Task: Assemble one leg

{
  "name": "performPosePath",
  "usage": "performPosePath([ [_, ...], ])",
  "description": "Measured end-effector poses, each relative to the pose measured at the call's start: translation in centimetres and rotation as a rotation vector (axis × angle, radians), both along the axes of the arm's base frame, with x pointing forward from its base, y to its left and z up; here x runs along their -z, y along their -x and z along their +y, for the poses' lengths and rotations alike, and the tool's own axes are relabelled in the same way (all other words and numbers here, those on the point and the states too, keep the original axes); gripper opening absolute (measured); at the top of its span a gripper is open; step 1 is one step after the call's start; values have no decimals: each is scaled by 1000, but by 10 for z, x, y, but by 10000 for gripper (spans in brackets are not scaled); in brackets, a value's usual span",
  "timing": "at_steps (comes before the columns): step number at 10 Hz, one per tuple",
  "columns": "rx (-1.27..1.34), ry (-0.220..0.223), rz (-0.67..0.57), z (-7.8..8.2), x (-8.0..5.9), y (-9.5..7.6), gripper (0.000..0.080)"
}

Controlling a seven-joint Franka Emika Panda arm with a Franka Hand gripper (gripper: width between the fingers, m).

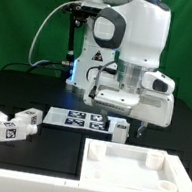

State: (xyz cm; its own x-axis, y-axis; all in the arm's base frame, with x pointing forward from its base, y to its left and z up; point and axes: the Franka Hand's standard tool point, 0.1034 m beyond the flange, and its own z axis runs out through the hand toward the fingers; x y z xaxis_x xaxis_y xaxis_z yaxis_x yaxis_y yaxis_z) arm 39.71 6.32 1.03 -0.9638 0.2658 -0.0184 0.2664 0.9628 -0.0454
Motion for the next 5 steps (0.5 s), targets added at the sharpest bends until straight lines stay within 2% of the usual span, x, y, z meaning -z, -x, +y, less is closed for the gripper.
performPosePath([
  [1, 45, 13, -12, -2, -10, -3, 621],
  [2, 77, 17, -50, -9, -28, -9, 641],
  [3, 100, 21, -75, -19, -41, -13, 647],
  [5, 253, 14, -119, -24, -56, -21, 648],
])
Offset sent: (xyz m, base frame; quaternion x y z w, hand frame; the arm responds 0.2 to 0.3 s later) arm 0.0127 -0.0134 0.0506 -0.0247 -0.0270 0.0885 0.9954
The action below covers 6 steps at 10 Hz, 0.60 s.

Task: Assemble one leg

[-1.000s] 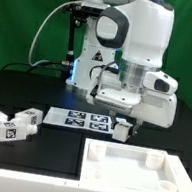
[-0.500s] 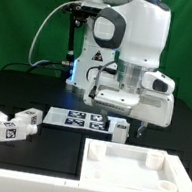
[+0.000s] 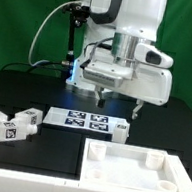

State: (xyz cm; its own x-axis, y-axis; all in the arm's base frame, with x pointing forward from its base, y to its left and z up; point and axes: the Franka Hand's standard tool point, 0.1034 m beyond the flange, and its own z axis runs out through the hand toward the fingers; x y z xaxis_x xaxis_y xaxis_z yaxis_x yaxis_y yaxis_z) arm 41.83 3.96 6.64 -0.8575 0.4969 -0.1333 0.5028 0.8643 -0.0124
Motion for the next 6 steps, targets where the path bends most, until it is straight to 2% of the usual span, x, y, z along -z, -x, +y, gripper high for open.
performPosePath([
  [3, 436, -81, -46, 15, 3, -4, 648],
  [4, 567, -99, -58, 25, 3, -7, 648],
  [6, 824, -109, -64, 28, 2, -14, 648],
])
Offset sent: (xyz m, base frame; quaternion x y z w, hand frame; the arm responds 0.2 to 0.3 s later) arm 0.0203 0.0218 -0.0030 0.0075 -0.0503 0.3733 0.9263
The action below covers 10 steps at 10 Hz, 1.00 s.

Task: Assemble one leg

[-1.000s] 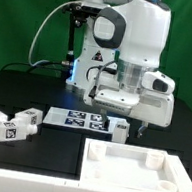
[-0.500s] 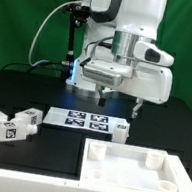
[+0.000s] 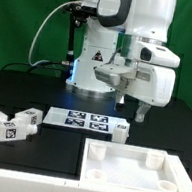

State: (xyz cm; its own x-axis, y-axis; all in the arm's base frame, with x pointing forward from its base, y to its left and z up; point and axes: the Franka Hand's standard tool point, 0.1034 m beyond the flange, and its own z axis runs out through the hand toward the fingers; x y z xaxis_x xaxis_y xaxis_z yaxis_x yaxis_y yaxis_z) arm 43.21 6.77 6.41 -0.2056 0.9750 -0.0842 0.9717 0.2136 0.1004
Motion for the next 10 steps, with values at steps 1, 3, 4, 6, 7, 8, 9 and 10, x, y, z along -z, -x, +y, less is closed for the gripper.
performPosePath([
  [1, 19, -7, -3, -2, -1, -4, 648],
  [3, 93, -26, -6, -7, 2, -4, 648],
  [4, 172, -39, -7, -5, 2, -4, 648],
  [6, 292, -56, -11, -5, 2, -4, 648],
  [7, 359, -68, -15, -4, 2, -5, 648],
  [8, 553, -110, -33, 1, 0, -5, 648],
  [9, 699, -133, -35, 7, 0, -4, 648],
  [10, 848, -160, -38, 13, 0, -4, 648],
])
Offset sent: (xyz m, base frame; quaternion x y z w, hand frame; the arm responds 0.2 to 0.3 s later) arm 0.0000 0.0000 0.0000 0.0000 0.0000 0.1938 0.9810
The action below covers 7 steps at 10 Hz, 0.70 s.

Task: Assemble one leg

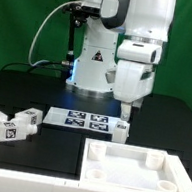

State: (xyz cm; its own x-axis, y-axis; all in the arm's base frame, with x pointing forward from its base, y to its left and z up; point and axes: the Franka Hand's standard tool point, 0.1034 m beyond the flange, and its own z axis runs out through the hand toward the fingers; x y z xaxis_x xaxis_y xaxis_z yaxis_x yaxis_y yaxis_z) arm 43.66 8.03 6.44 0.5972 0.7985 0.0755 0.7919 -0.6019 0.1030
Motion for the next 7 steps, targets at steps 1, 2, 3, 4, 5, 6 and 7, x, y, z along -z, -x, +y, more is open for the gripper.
performPosePath([
  [1, 159, -30, 6, 1, 1, 0, 648],
  [2, 290, -46, 32, -2, 2, 0, 648],
  [3, 375, -62, 45, -7, 2, -2, 648],
  [4, 424, -72, 46, -4, 2, -1, 648],
  [5, 475, -80, 48, -2, 2, -1, 648],
  [6, 538, -91, 51, -2, 2, -1, 648],
  [7, 629, -104, 59, -3, 2, -1, 648],
])
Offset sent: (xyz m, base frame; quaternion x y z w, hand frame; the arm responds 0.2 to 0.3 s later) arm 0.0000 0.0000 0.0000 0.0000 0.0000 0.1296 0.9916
